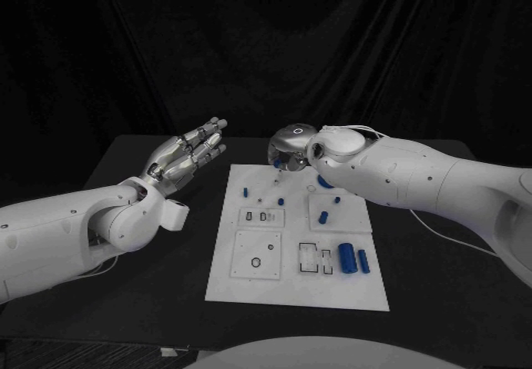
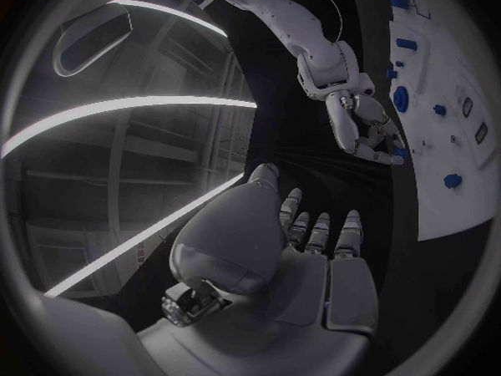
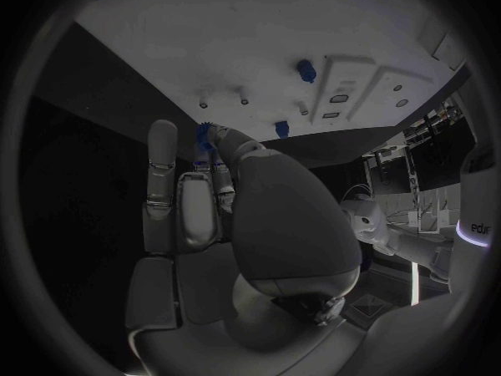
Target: Assemble the parts on the task board
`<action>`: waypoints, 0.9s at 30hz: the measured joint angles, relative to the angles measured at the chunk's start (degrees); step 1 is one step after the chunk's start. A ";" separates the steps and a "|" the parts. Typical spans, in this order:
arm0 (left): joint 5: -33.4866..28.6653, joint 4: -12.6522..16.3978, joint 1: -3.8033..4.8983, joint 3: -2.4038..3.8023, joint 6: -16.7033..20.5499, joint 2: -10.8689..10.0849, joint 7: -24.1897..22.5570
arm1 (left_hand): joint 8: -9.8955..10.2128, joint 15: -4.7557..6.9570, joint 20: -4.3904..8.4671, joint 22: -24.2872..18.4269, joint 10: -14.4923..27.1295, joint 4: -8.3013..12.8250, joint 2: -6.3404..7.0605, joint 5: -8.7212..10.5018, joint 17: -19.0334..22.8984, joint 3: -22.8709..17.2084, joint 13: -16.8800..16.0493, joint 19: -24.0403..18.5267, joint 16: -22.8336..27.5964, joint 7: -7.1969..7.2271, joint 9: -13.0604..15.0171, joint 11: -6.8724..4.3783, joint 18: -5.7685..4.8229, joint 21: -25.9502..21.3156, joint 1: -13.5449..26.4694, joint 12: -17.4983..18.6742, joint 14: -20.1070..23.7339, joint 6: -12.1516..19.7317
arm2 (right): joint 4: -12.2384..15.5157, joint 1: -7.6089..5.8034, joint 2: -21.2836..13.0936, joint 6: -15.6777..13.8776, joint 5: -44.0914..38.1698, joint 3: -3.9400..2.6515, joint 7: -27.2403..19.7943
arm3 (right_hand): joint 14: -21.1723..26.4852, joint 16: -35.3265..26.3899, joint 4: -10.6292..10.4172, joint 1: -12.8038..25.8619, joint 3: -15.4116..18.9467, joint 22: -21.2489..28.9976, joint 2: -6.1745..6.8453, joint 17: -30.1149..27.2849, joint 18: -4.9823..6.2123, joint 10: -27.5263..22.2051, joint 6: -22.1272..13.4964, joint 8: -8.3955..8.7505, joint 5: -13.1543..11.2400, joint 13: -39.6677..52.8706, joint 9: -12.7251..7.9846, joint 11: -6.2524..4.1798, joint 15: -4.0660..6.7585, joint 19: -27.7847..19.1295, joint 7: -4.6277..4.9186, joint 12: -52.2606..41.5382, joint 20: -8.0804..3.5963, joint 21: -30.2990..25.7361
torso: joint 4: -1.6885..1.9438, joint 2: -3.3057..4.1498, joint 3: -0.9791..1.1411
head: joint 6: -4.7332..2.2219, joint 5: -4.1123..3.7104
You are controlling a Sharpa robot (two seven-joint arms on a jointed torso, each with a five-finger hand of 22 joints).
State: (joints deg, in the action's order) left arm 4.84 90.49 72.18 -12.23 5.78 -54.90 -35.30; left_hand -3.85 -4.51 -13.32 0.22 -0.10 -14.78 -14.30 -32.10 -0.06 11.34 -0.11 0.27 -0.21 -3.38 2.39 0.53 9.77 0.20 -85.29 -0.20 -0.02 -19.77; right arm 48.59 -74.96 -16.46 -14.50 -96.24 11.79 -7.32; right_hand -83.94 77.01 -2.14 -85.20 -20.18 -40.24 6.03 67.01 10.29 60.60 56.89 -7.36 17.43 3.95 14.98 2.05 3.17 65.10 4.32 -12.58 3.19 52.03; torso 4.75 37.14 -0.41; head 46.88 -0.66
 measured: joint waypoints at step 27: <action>0.23 -0.35 0.01 -0.01 -0.13 -0.01 -0.05 | -0.24 -0.83 -0.41 0.11 -0.20 0.00 0.00 0.00 -0.03 0.00 -0.01 0.41 0.00 -0.20 0.06 0.62 -0.01 0.00 0.00 0.00 0.00 -0.62 | -1.44 1.40 0.31 2.05 0.11 -0.01 0.43 | 0.36 -0.27 -0.16 0.01 -0.47 -2.91 -0.01 -0.41 0.00 -0.65 -0.81 0.45 -0.45 0.09 0.21 0.21 -0.06 -0.08 0.00 0.72 -0.08 1.90 | 0.85 0.43 -0.30 | 0.31 -0.41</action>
State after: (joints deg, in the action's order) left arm 5.07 90.14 72.18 -12.24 5.65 -54.91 -35.36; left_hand -4.09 -5.34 -13.73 0.33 -0.30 -14.78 -14.31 -32.10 -0.09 11.34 -0.13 0.68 -0.21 -3.59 2.45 1.15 9.76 0.20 -85.29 -0.20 -0.03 -20.39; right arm 47.14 -73.57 -16.14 -12.45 -96.13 11.78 -6.89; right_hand -83.57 76.74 -2.30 -85.18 -20.65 -43.15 6.03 66.61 10.29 59.95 56.08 -6.91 16.98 4.03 15.19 2.26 3.11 65.03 4.32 -11.86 3.11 53.93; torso 5.60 37.58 -0.71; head 47.19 -1.07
